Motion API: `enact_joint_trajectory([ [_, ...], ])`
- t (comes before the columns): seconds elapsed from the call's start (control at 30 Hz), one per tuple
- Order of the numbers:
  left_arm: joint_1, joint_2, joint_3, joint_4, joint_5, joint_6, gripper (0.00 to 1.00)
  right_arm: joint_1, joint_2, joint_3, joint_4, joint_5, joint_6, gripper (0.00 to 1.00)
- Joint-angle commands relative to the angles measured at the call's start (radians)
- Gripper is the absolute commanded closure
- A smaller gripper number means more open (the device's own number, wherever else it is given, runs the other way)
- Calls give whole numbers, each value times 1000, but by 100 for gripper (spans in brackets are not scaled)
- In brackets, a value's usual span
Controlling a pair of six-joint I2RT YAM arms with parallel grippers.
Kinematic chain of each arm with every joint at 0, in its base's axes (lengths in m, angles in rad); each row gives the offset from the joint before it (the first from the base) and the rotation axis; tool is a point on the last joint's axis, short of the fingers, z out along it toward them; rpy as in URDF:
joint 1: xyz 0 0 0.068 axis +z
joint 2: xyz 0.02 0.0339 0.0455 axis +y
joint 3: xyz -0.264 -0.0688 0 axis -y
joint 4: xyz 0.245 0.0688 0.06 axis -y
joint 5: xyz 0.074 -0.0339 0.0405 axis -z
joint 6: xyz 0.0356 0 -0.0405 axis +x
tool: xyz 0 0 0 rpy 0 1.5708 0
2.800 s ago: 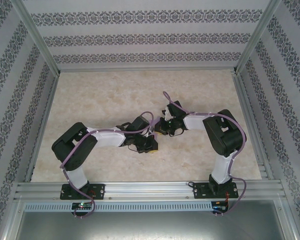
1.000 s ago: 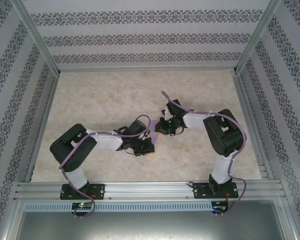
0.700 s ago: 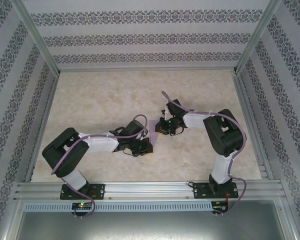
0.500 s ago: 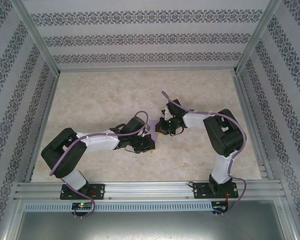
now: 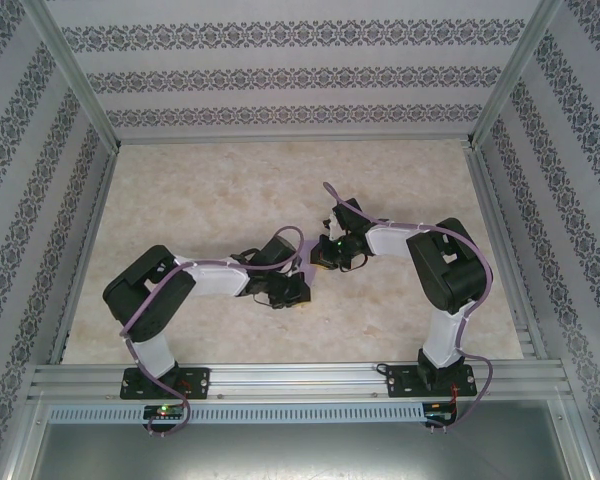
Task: Fold a paper plane with a square sheet of paper (fold left side to right side)
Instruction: Fold the wing for the fifth time at the center of the table.
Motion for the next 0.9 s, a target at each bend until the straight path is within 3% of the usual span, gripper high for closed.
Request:
enact_joint_trajectory([
  [0.0,9,-1,-50,8,-15,-14,91,1,43,-6,-91,88,-20,93],
  [0.33,7,-43,-147,88,11,-79,93,-11,34,-9,-99,92,-32,93],
  [0.67,6,-152,-160,34,52,-20,93,-19,26,16,-33,46,-22,93],
  [0.87,9,-262,-163,-27,-30,6,89,-22,-101,10,-4,83,-7,80],
])
